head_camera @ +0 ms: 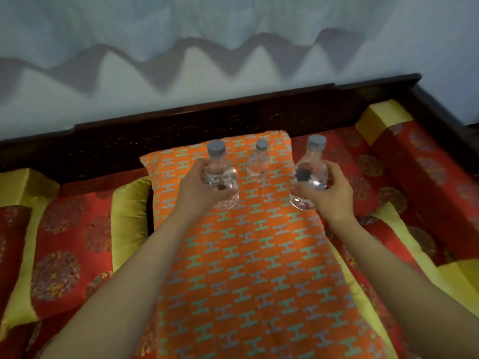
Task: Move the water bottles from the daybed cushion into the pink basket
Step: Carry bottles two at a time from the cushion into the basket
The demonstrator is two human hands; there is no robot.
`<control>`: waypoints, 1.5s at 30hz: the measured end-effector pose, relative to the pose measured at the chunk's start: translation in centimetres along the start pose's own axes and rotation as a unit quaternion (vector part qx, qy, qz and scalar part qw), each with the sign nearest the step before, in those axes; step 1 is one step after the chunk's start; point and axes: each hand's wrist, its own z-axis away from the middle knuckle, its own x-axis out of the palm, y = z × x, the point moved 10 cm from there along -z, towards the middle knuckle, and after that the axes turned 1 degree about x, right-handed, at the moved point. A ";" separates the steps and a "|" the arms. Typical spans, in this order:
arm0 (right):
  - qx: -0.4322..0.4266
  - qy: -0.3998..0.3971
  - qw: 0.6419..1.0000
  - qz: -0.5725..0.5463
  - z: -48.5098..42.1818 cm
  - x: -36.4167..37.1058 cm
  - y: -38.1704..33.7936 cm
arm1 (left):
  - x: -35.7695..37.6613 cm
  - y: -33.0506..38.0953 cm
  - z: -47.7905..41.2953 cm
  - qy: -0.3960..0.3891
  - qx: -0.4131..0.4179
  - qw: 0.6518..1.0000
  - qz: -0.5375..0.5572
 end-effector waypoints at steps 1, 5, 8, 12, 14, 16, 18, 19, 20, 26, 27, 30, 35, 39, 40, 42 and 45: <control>-0.007 0.015 1.000 -0.004 0.2 -1.6 -0.7 | 0.2 1.5 -0.1 -0.002 0.019 1.000 -0.001; -0.017 0.087 0.996 -0.010 1.4 -9.0 -2.0 | 2.7 7.3 0.0 -0.016 0.077 0.997 -0.003; -0.014 0.127 0.992 -0.006 3.0 -15.0 -1.7 | 6.6 11.7 0.9 -0.046 0.113 0.992 -0.010; -0.005 0.177 0.984 -0.017 6.1 -23.0 0.5 | 13.0 16.7 2.9 -0.094 0.142 0.985 -0.009; 0.004 0.204 0.979 -0.016 8.0 -27.6 2.1 | 16.7 19.3 4.5 -0.117 0.156 0.981 -0.015; 0.010 0.222 0.975 -0.005 9.8 -32.1 3.7 | 20.3 21.4 6.2 -0.142 0.156 0.977 -0.014; 0.018 0.242 0.970 0.006 12.0 -37.0 5.6 | 24.2 23.3 8.1 -0.163 0.155 0.974 -0.014; 0.026 0.250 0.968 0.009 13.2 -39.6 6.7 | 26.3 24.3 9.3 -0.172 0.156 0.973 -0.018; 0.033 0.258 0.965 0.013 14.3 -42.4 7.9 | 28.5 25.3 10.4 -0.179 0.154 0.972 -0.017; 0.078 0.305 0.949 0.001 20.4 -57.2 14.4 | 41.2 31.5 17.7 -0.220 0.152 0.964 0.003; 0.084 0.310 0.947 -0.001 21.2 -59.4 15.5 | 43.3 32.5 18.8 -0.227 0.155 0.961 0.005; 0.095 0.320 0.943 -0.014 23.3 -65.5 18.3 | 49.5 35.6 21.6 -0.249 0.166 0.954 0.010; 0.117 0.348 0.929 -0.039 25.4 -72.6 23.4 | 57.4 40.2 23.9 -0.275 0.177 0.945 0.003; 0.133 0.360 0.922 -0.050 25.4 -76.6 27.3 | 63.2 43.2 24.7 -0.291 0.178 0.940 0.001; 0.139 0.366 0.919 -0.048 25.3 -77.7 28.3 | 65.0 43.8 24.7 -0.293 0.179 0.939 -0.002; 0.150 0.371 0.915 -0.044 24.7 -80.0 30.4 | 68.7 44.9 24.7 -0.305 0.178 0.936 -0.014; 0.166 0.381 0.909 -0.036 23.2 -84.2 33.6 | 74.9 46.3 24.1 -0.324 0.180 0.929 -0.007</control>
